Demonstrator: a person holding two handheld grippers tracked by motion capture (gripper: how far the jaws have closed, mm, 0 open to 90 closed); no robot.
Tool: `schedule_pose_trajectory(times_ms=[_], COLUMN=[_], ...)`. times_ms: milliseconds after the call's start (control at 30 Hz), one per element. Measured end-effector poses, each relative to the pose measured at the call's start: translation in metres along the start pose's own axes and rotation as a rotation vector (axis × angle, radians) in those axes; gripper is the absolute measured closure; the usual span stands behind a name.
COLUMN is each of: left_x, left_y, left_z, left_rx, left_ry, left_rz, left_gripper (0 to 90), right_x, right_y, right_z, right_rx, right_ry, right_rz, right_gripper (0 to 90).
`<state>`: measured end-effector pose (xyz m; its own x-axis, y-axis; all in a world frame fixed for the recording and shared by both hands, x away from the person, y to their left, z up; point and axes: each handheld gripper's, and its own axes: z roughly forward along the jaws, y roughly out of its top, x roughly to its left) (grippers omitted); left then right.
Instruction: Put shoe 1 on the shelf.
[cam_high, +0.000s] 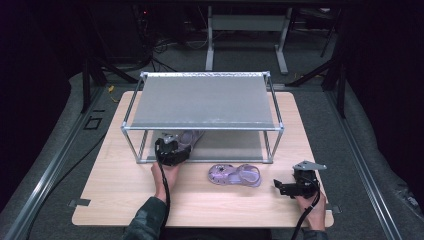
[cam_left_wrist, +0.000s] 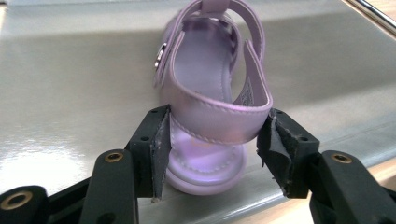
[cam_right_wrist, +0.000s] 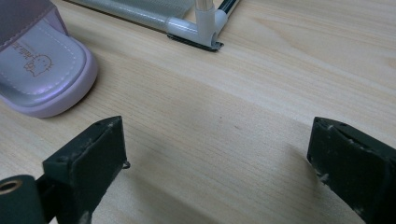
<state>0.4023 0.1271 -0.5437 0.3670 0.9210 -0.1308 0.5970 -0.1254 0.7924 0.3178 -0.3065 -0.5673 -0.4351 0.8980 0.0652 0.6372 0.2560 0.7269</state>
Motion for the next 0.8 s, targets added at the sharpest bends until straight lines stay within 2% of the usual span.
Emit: schedule_pose_trajectory(times_ms=[200, 267, 367, 467, 567, 700, 733, 800], left_x=[-0.008, -0.008, -0.009, -0.01, -0.01, -0.009, -0.009, -0.009], left_y=[0.0, 0.0, 0.0, 0.001, 0.001, -0.003, -0.004, -0.007], left_z=[0.003, 0.004, 0.007, 0.008, 0.006, 0.001, 0.0, -0.002], left_rx=[0.003, 0.005, 0.005, 0.005, 0.002, -0.008, -0.013, -0.017], left_ry=[-0.011, -0.026, -0.01, -0.028, -0.027, -0.045, -0.037, -0.04], left_rz=[-0.007, -0.021, -0.056, -0.033, -0.034, -0.028, -0.036, -0.022], left_gripper=[46.0, 46.0, 45.6, 43.8, 40.2, 34.1, 34.8, 39.3], right_x=[0.0, 0.0, 0.0, 0.0, -0.001, -0.001, -0.001, -0.001], right_y=[0.0, 0.0, 0.0, 0.0, 0.0, 0.0, 0.0, 0.0], right_z=[0.0, 0.0, 0.0, 0.0, -0.001, -0.002, -0.002, -0.002], right_rx=[-0.001, -0.001, -0.001, 0.001, 0.009, 0.0, 0.009, 0.009], right_ry=[0.003, 0.004, 0.002, 0.0, 0.006, 0.01, 0.007, 0.007], right_rz=[0.0, 0.0, -0.003, 0.0, -0.002, 0.005, -0.001, -0.001], right_gripper=[4.2, 4.2, 4.2, 4.2, 4.2, 4.3, 4.3, 4.3])
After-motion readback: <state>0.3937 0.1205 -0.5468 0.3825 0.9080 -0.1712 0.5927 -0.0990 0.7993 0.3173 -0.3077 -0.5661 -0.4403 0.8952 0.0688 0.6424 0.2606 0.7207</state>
